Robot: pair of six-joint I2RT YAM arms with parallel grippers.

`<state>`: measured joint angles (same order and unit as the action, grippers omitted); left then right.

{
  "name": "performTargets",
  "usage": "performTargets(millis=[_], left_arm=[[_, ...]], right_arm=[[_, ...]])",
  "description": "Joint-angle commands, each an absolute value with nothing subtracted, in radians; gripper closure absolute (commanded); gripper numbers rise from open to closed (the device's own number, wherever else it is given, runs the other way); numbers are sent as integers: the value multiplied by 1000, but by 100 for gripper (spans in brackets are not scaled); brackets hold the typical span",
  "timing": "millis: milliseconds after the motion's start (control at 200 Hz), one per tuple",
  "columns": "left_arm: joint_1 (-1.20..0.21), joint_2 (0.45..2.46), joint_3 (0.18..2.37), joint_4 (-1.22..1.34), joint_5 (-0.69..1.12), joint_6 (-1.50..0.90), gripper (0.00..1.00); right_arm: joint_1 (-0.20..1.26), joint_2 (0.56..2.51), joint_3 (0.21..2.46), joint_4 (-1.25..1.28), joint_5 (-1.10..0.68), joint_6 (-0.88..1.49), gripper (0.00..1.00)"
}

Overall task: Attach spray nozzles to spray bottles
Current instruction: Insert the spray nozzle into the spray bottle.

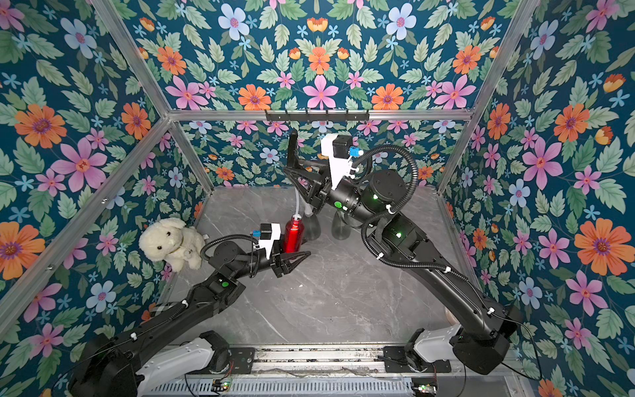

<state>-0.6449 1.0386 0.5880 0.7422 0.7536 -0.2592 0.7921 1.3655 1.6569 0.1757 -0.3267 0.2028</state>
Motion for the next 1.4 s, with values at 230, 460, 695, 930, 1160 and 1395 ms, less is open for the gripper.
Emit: performTargets(millis=[230, 460, 695, 930, 1160, 1395], left_arm=[[-644, 1020, 594, 787, 765, -259, 100], [-643, 1012, 595, 778, 713, -246, 100], [-643, 1021, 604, 785, 701, -248, 100], [-643, 999, 595, 807, 683, -246, 100], [-644, 986, 604, 819, 678, -242, 100], [-643, 979, 610, 795, 636, -211, 100]], right_arm=[[792, 1381, 1655, 195, -304, 166, 78], [794, 1358, 1596, 239, -337, 218, 78], [797, 1345, 1587, 229, -332, 217, 79], [797, 1339, 1529, 242, -356, 266, 77], [810, 1339, 1450, 265, -398, 320, 72], [842, 1304, 1388, 281, -407, 319, 69]])
